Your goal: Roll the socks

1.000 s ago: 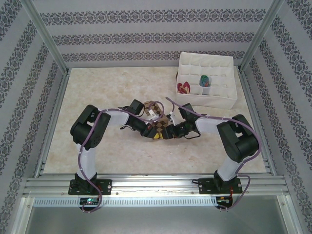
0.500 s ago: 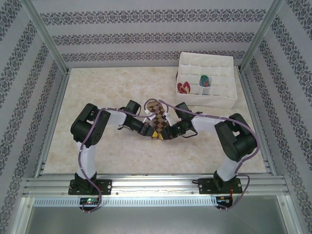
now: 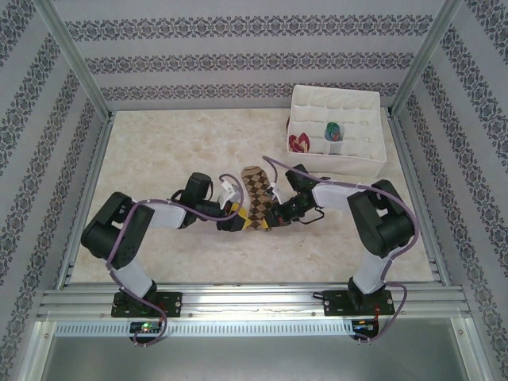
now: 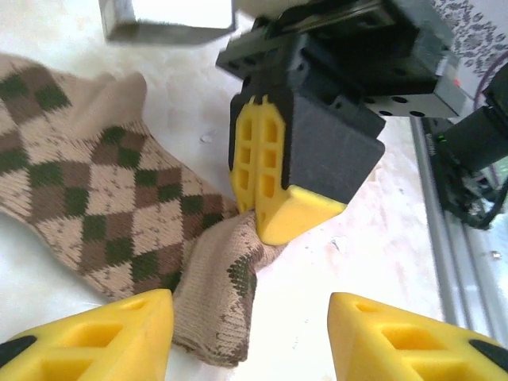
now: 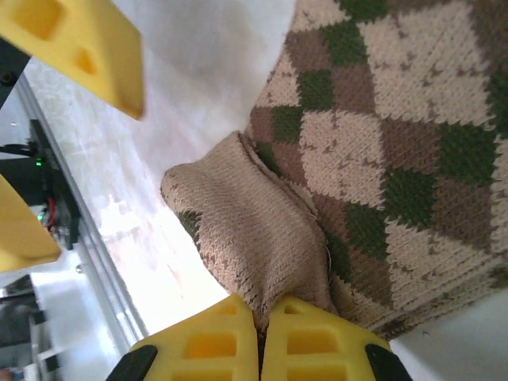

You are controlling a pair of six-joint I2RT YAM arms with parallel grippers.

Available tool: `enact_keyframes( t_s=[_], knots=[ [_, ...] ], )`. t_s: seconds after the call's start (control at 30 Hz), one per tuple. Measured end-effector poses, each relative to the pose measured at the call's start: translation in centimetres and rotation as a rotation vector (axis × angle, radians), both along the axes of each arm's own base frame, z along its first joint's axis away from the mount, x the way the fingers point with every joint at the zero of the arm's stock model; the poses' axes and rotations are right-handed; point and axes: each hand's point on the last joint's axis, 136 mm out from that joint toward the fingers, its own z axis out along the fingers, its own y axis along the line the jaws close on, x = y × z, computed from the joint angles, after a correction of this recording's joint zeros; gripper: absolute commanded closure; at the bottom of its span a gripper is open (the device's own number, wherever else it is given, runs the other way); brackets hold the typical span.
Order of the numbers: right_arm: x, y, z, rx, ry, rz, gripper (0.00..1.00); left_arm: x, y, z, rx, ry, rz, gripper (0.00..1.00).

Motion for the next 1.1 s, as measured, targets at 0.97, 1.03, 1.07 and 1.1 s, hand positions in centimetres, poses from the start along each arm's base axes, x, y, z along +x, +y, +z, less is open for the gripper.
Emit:
enact_keyframes(
  t_s=[0.97, 1.03, 1.07, 1.1],
  knots=[
    [0.5, 0.0, -0.9, -0.044, 0.168, -0.117, 0.89, 3.3, -2.8, -4.2, 0.193, -0.105, 0.023, 0.69],
    [0.6, -0.2, -1.0, -0.069, 0.161, -0.131, 0.89, 3.1, -2.9, -4.5, 0.207, -0.101, 0.024, 0.68],
    [0.6, -0.1, -1.1, -0.083, 0.157, -0.135, 0.89, 3.1, -2.9, -4.5, 0.210, -0.103, 0.027, 0.65],
    [0.6, -0.2, -1.3, -0.094, 0.155, -0.139, 0.89, 3.1, -2.9, -4.6, 0.210, -0.110, 0.033, 0.61]
  ],
)
